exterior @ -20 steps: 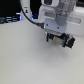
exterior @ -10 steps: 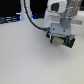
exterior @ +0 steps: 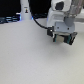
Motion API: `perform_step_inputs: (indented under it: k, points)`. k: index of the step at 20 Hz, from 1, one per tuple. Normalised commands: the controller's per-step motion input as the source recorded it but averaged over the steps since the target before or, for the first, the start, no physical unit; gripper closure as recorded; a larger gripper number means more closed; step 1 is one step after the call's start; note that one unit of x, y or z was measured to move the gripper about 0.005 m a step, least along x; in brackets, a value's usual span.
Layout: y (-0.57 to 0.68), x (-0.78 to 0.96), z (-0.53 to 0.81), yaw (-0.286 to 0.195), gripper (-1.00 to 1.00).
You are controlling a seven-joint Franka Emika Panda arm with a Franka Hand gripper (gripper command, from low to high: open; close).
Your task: Open the kcup holder, insert the kcup into the holder, and close the kcup holder
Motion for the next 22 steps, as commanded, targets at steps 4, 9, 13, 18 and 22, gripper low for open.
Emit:
perform_step_inputs:
  k: [4,9,13,18,22]
  points:
    - [0.69,-0.62,0.12,0.010,-1.00]
    - [0.63,-0.78,0.06,0.021,-1.00]
    - [0.58,-0.84,0.00,0.021,-1.00]
    - [0.56,-0.91,-0.01,0.009,-1.00]
    - [0.55,-0.94,-0.01,0.005,-1.00]
